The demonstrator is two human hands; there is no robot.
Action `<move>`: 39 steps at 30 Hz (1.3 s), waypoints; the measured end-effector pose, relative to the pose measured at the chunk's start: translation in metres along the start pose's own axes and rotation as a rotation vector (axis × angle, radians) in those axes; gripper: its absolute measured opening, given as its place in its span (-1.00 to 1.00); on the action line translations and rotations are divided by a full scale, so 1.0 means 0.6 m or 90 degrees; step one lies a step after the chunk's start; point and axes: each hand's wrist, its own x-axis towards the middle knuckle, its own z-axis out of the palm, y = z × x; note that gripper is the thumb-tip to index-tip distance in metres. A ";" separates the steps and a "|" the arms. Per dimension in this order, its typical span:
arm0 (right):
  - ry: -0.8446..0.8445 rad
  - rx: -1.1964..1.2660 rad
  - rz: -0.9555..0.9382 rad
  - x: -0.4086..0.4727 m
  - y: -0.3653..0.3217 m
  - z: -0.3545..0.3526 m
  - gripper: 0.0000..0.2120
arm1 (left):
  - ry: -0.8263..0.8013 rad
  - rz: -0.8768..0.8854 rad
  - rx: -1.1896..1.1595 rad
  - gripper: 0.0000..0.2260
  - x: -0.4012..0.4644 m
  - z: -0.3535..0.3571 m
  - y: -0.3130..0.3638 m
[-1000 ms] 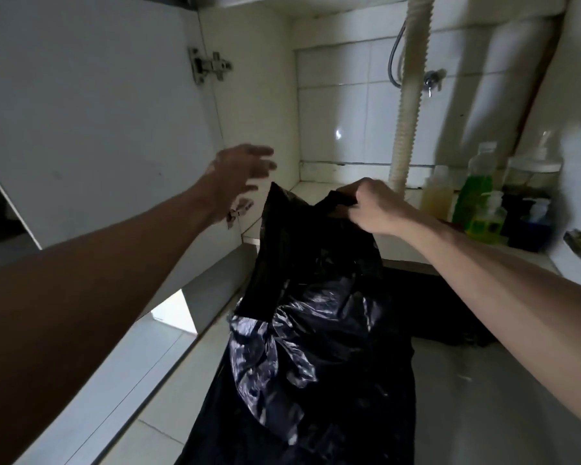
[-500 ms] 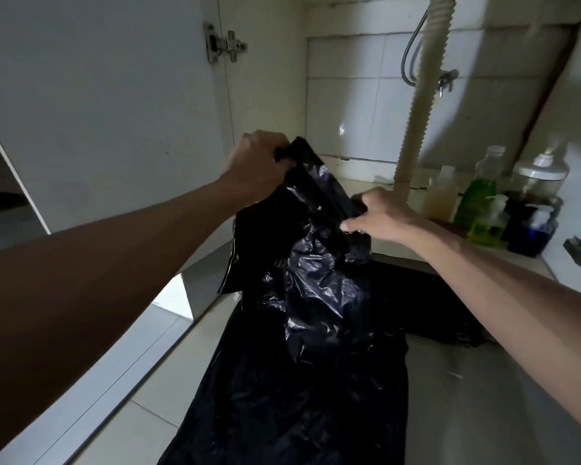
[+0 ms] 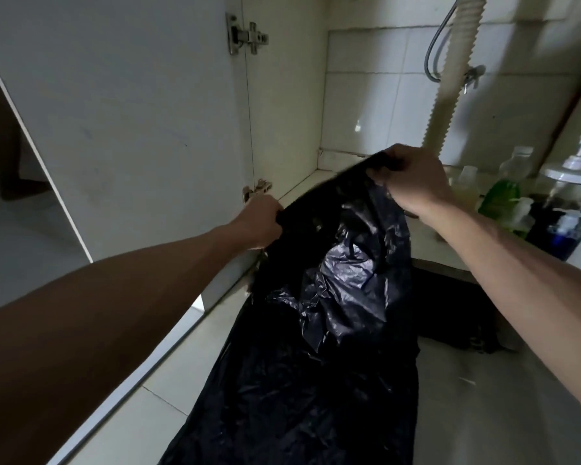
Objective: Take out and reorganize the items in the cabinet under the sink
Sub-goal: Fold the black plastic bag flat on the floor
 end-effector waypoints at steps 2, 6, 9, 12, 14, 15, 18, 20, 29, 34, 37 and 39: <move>-0.019 -0.125 0.012 0.002 0.023 -0.006 -0.86 | 0.102 -0.034 0.007 -0.75 0.005 -0.004 -0.012; 0.001 0.033 0.169 0.022 0.064 -0.002 -0.84 | 0.223 -0.086 -0.028 -0.75 0.013 -0.036 0.012; -0.006 0.242 0.219 0.039 0.061 -0.002 -0.82 | 0.315 -0.054 -0.049 -0.76 0.013 -0.066 0.034; 0.002 0.288 0.173 0.037 0.041 -0.022 -0.88 | 0.395 0.039 -0.031 -0.78 0.004 -0.104 0.041; 0.080 0.278 0.081 0.024 0.026 -0.046 -0.91 | 0.423 0.131 0.005 -0.80 -0.017 -0.130 0.039; 0.113 0.257 0.032 0.011 0.018 -0.060 -0.90 | 0.422 0.173 0.027 -0.80 -0.029 -0.140 0.035; 0.113 0.203 -0.106 -0.058 -0.010 -0.091 -0.91 | 0.355 0.268 0.100 -0.78 -0.090 -0.156 0.018; 0.051 0.171 -0.156 -0.120 -0.015 -0.101 -0.94 | 0.296 0.356 0.126 -0.78 -0.139 -0.149 0.001; -0.270 -0.125 -0.173 -0.403 0.135 -0.004 -0.76 | -0.032 0.612 0.368 -0.58 -0.321 0.060 -0.132; -0.360 -0.251 -0.191 -0.501 0.210 0.061 -0.78 | -0.201 0.537 0.460 -0.35 -0.360 0.157 -0.172; -0.495 -0.290 -0.235 -0.544 0.235 0.079 -0.79 | -0.338 0.562 0.521 -0.51 -0.383 0.184 -0.168; -0.535 -0.286 -0.266 -0.567 0.241 0.085 -0.79 | -0.376 0.535 0.511 -0.57 -0.398 0.199 -0.164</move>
